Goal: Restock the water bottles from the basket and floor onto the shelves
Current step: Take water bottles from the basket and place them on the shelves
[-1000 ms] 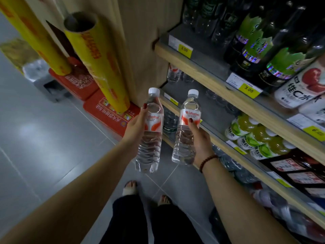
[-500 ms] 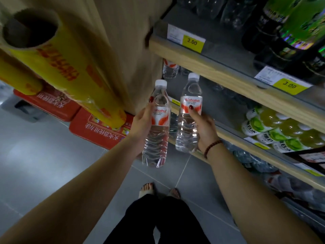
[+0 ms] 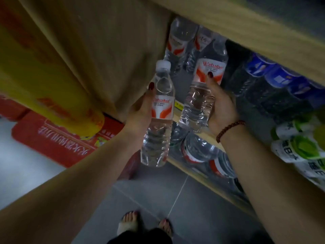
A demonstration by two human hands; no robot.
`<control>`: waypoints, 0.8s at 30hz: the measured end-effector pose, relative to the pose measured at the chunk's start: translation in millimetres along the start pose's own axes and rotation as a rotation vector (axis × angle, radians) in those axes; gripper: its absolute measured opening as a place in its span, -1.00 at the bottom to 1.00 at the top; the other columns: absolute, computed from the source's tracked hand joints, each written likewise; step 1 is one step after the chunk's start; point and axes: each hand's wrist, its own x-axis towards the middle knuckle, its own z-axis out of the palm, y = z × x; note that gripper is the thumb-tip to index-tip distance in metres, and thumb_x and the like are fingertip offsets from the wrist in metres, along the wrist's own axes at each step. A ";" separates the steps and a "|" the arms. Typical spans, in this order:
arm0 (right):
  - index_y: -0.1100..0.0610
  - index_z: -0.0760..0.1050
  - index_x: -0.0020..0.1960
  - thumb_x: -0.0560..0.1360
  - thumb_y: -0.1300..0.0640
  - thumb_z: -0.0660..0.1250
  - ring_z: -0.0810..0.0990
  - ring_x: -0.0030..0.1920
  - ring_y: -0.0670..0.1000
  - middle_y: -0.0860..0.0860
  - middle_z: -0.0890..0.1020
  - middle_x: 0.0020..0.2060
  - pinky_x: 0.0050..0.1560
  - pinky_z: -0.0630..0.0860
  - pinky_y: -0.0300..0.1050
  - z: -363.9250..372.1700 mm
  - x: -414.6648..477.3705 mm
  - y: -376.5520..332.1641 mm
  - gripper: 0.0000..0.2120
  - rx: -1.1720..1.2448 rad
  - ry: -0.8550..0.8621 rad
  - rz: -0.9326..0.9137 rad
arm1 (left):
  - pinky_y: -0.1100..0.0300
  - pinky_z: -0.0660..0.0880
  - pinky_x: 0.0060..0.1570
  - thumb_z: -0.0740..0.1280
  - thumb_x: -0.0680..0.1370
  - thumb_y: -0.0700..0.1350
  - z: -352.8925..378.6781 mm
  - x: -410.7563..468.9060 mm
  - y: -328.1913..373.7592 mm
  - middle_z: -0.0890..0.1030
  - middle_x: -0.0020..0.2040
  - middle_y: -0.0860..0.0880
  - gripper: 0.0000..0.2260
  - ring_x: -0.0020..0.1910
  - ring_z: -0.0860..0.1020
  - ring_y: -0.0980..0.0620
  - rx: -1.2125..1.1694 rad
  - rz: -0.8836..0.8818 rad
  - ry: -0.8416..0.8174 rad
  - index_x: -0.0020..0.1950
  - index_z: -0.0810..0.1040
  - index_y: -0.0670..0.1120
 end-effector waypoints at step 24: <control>0.09 0.30 0.41 0.37 0.10 0.48 0.51 0.26 -0.06 0.07 0.47 0.30 0.19 0.51 -0.20 -10.1 98.0 23.9 -0.33 -0.290 -0.141 -0.504 | 0.14 0.45 -0.15 0.31 0.48 0.29 21.0 61.6 -37.6 0.54 -0.46 0.09 -0.62 -0.41 0.51 0.16 -0.218 0.224 -0.015 -0.40 0.50 0.07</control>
